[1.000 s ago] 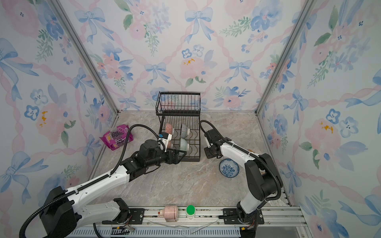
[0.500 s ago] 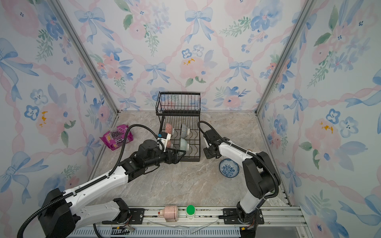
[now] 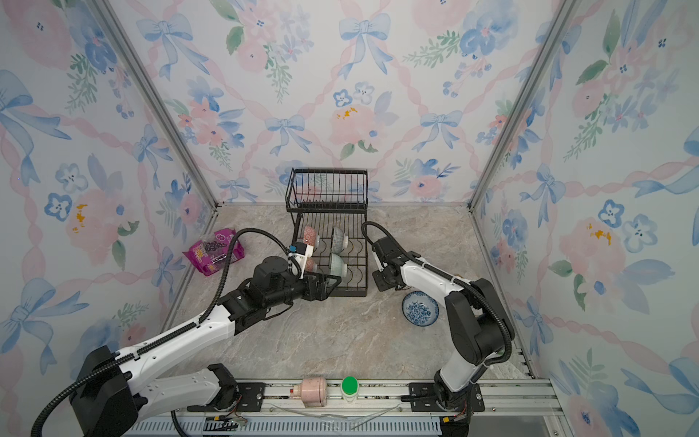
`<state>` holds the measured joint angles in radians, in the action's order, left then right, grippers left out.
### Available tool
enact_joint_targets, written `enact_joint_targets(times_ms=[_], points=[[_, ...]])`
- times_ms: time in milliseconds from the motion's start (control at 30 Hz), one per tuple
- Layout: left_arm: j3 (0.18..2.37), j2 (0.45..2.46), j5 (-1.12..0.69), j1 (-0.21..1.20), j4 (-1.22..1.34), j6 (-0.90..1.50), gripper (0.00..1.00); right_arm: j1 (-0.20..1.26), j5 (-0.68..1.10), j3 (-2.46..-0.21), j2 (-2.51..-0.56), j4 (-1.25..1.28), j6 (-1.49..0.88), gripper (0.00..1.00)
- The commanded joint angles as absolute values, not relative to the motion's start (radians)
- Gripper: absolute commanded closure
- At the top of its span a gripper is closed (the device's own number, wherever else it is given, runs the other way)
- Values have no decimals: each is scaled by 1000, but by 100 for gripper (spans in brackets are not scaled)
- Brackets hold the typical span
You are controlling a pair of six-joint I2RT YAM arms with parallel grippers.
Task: Load bowls into a dish rack
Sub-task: Move the bowl to the center of the table.
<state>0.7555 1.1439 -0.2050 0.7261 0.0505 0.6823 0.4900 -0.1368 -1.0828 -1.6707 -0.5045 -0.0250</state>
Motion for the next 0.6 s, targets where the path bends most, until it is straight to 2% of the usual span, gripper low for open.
enact_joint_targets(times_ms=[0, 233, 567], points=[[744, 1155, -206, 737, 66, 689, 2, 535, -103, -1088, -1663, -519, -23, 90], [749, 1183, -212, 742, 75, 686, 2, 567, -91, -1068, -1660, -518, -26, 90], [744, 1169, -202, 746, 60, 684, 2, 581, -94, -1061, -1660, -511, -37, 82]])
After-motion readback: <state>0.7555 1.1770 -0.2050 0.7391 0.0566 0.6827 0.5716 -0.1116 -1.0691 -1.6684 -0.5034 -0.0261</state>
